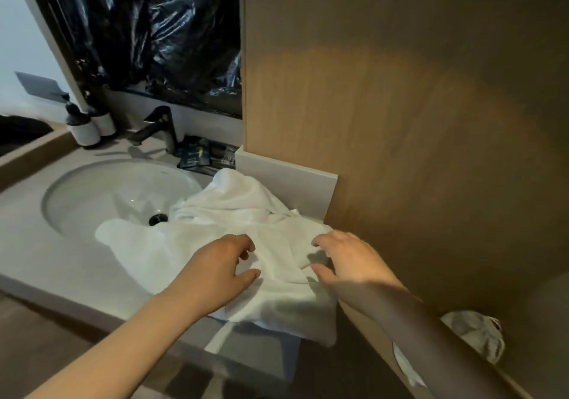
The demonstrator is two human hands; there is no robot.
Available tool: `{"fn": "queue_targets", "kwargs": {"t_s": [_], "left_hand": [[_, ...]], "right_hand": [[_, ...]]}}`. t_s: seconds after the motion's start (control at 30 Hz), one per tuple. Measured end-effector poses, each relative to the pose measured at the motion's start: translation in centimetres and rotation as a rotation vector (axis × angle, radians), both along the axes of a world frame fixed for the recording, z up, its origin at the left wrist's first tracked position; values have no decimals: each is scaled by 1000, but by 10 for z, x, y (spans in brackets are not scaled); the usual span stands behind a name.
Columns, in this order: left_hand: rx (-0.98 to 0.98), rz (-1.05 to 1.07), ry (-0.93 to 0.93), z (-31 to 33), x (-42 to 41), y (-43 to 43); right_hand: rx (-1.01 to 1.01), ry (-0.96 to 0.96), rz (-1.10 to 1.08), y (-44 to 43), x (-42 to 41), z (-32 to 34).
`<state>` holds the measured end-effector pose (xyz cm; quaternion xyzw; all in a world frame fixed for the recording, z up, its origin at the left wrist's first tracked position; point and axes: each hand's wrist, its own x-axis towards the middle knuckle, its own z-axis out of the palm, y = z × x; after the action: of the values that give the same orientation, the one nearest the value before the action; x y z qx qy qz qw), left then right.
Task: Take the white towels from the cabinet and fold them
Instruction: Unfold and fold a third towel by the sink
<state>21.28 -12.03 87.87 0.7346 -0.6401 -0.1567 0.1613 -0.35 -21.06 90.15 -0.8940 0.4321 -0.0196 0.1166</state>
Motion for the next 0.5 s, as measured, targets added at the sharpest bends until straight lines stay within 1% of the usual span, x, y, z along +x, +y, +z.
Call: {"fn": "queue_targets", "kwargs": {"t_s": [0.07, 0.13, 0.23, 0.5], "left_hand": [[3, 16, -13, -4, 26, 4], [-4, 3, -29, -8, 47, 5], [11, 11, 14, -13, 70, 6], [39, 39, 43, -28, 99, -6]], "right_hand": [[40, 0, -35, 4, 23, -8], [34, -7, -41, 8, 41, -15], [51, -32, -56, 11, 62, -23], [69, 25, -8, -11, 93, -39]]}}
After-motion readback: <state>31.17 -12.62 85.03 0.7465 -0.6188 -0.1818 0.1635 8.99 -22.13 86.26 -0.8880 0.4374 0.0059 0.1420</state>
